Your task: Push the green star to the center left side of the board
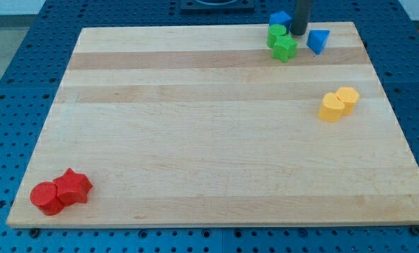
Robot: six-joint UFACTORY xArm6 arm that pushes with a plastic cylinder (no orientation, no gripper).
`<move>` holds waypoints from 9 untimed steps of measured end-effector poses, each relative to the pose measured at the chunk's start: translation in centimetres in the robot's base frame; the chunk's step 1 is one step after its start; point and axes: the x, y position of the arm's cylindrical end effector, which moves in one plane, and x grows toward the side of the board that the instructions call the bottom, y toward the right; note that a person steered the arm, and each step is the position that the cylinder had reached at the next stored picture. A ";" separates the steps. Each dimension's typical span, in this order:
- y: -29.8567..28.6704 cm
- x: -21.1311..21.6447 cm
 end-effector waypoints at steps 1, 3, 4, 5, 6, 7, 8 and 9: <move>-2.5 2.0; -6.5 7.1; -5.2 7.1; -1.3 7.1; -0.7 9.5; -8.4 14.2; -17.0 16.7; -12.9 17.0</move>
